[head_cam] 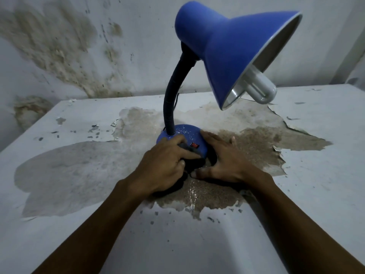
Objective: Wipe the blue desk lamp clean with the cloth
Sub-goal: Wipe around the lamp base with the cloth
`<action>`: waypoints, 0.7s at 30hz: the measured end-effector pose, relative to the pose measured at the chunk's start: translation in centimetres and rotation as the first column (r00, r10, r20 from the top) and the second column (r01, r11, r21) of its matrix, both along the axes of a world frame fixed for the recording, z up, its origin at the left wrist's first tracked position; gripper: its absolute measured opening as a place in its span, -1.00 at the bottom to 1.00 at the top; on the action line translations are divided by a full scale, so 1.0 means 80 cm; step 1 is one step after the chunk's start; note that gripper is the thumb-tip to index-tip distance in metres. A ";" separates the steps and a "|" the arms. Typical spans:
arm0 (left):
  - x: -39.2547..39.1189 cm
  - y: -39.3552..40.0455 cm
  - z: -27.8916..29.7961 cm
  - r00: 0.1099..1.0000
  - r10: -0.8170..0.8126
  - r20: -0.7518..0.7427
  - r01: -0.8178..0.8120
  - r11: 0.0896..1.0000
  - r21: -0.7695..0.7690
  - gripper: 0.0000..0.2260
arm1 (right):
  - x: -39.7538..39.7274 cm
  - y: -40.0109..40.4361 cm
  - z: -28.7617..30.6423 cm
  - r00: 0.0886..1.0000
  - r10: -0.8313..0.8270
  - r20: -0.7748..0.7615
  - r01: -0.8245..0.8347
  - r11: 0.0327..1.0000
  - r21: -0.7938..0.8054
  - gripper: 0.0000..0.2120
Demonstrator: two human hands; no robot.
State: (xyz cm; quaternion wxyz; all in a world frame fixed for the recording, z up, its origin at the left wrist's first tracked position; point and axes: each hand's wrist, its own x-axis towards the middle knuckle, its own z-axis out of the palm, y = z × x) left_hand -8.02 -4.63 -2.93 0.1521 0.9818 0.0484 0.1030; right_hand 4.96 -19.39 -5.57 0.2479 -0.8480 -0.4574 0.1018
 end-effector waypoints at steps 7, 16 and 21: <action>-0.002 -0.007 0.000 0.997 0.073 -0.014 -0.071 0.991 0.115 -0.53 | -0.002 -0.001 0.003 1.000 0.017 -0.018 -0.017 1.000 -0.016 0.15; -0.009 -0.010 -0.002 0.999 -0.010 0.043 -0.002 0.965 0.262 -0.56 | 0.002 -0.004 0.002 0.997 0.057 -0.051 -0.060 0.996 -0.060 0.18; -0.010 -0.008 0.007 0.994 -0.045 0.099 0.019 0.970 0.243 -0.60 | 0.002 -0.005 0.002 0.996 0.057 -0.064 -0.059 0.998 -0.034 0.19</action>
